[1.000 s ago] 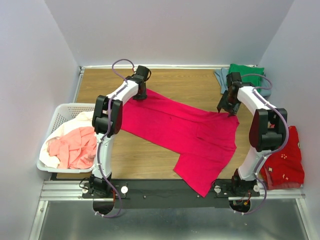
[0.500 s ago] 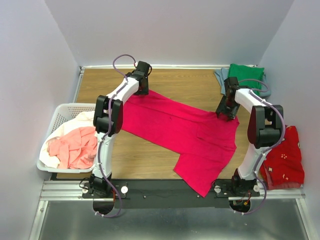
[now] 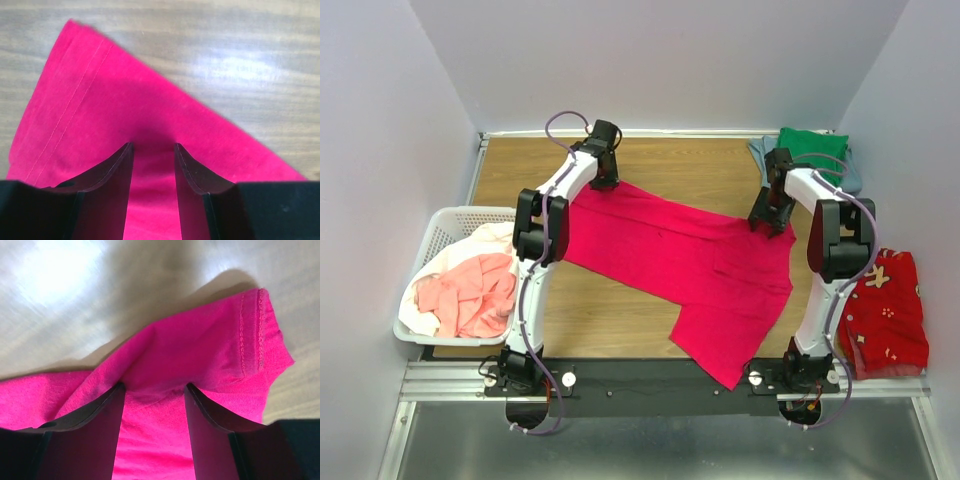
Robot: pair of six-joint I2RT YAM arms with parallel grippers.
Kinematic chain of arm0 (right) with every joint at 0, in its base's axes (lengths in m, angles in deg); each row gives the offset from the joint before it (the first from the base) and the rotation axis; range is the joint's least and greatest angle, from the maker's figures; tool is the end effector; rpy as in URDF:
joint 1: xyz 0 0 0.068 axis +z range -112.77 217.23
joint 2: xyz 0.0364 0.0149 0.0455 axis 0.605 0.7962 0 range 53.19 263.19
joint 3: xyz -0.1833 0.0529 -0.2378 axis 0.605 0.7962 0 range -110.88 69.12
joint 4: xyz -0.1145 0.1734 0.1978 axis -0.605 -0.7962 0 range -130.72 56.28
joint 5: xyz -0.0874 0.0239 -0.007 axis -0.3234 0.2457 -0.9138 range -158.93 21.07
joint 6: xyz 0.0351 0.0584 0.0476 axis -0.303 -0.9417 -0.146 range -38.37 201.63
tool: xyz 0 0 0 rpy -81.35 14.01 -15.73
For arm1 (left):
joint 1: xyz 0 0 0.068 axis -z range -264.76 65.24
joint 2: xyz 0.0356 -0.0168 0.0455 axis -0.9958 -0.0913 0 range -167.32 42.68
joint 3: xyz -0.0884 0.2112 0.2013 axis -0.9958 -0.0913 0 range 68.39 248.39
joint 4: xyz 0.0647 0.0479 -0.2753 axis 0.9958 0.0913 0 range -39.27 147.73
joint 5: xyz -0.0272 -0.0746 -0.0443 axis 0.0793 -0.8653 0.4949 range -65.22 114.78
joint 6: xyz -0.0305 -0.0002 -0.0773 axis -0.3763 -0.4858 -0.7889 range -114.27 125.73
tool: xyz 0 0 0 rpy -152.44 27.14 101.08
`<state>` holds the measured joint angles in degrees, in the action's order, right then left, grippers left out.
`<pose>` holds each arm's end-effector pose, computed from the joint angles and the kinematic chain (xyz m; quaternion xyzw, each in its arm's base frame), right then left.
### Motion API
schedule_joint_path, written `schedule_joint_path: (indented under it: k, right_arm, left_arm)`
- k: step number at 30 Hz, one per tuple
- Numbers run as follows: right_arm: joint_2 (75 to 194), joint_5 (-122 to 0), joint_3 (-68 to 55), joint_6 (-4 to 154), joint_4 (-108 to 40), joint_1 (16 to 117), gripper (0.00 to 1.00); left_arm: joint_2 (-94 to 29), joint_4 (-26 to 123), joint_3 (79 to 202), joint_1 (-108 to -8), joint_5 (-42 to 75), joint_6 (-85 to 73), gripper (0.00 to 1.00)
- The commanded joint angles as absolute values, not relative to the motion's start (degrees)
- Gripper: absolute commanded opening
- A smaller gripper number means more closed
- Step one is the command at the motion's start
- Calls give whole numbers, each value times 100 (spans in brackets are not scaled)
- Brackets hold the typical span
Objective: Fold and stack the t-shirts
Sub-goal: Fold the tshirt
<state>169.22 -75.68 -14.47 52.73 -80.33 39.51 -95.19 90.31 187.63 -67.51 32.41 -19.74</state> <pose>0.4398 0.0090 0.1418 0.2343 0.9657 -0.0308 0.1075 0.5701 -0.1668 0.1587 -0.0869 0.9558 -0.0399 0.2779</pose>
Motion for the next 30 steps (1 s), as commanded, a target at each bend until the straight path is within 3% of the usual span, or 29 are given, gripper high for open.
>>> schedule_joint_path:
  k: [1, 17, 30]
  right_arm:
    - [17799, -7535, -1850, 5351, -7749, 3934, 59]
    - [19328, -7412, -4634, 5974, -7960, 3934, 58]
    - [19233, -7632, -6096, 6696, -7934, 3934, 61]
  left_arm:
    - [-9961, 9186, 19266, -6964, 2733, -2222, 46]
    - [-10524, 8898, 20111, -7334, 2135, -2363, 43]
    - [-9805, 7860, 20217, -7334, 2266, -1511, 45]
